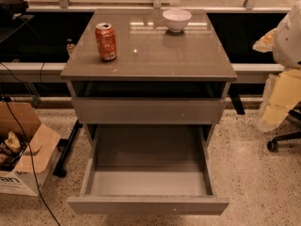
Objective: Place coke can into middle drawer
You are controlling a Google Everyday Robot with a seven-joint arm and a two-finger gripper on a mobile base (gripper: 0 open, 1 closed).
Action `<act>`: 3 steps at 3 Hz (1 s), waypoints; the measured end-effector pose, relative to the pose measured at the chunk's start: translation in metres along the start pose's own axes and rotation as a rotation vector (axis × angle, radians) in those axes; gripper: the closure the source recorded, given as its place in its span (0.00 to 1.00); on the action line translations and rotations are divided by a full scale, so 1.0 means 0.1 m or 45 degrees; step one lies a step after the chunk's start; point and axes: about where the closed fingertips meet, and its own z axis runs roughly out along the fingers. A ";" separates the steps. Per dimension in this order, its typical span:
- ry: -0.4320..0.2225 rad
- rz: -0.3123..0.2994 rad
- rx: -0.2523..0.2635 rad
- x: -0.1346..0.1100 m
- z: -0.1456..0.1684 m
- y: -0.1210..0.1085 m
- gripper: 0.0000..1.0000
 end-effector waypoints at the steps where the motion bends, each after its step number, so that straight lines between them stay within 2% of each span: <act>1: 0.000 0.000 0.000 0.00 0.00 0.00 0.00; 2: -0.044 -0.004 0.032 -0.10 0.03 -0.02 0.00; 3: -0.124 0.003 0.085 -0.32 0.13 -0.05 0.00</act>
Offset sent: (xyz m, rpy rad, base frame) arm 0.0124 0.0213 -0.0063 0.0652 -0.0641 0.0171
